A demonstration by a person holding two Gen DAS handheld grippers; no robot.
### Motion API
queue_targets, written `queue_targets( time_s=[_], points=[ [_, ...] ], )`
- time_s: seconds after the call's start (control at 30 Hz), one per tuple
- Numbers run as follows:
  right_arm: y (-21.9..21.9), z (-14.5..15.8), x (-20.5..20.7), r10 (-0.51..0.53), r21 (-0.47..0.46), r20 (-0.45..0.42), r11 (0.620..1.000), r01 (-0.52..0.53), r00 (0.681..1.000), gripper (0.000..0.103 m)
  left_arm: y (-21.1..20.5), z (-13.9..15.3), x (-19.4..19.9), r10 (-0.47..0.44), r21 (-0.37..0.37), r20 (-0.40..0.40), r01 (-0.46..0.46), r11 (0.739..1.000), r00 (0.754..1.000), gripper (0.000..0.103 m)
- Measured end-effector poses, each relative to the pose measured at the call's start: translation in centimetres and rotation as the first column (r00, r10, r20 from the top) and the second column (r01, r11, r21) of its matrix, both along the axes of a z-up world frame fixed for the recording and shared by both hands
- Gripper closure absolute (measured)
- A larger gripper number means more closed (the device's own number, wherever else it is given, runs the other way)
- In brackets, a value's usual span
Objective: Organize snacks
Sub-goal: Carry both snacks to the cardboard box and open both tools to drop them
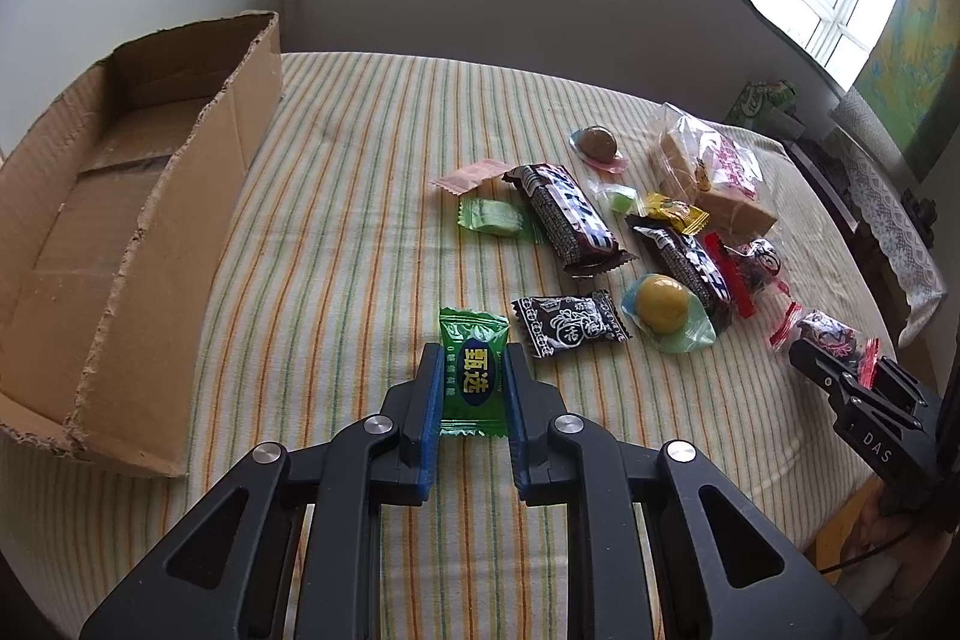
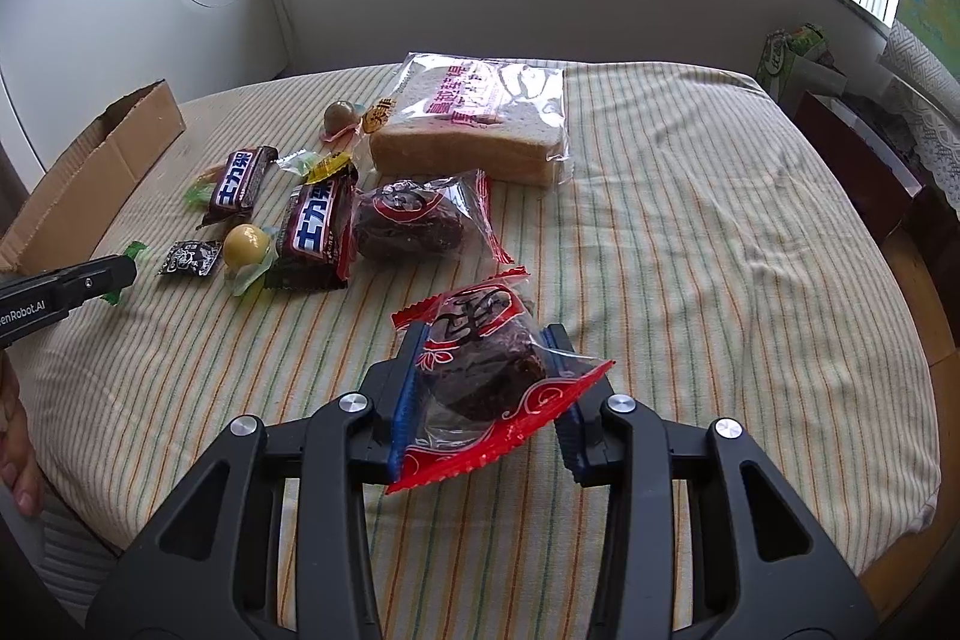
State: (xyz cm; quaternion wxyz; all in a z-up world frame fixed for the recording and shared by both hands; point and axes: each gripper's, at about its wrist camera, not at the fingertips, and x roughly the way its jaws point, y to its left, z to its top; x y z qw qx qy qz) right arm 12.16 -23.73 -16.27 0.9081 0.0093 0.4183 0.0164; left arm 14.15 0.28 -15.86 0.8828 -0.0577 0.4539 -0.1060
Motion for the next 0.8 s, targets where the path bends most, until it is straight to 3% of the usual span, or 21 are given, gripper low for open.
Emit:
queue_targets(
  time_s=[0.2,0.53,0.8],
  points=[
    [1.0,2.9,-0.8,0.002,-0.017,0.057,1.000,-0.001,0.998,0.064,0.3,2.2,-0.7,-0.007,-0.024,0.049,0.008,1.000,0.999,0.086],
    [4.3,9.6,-2.8,0.033,-0.059,0.190,0.998,-0.022,0.981,0.064,2.6,9.1,-3.2,0.006,-0.064,0.208,0.007,0.998,0.978,0.086],
    [7.6,11.4,-3.3,0.076,-0.079,0.214,0.995,-0.060,0.974,0.064,5.2,10.7,-4.9,0.043,-0.086,0.251,-0.022,0.996,0.967,0.086]
  ],
)
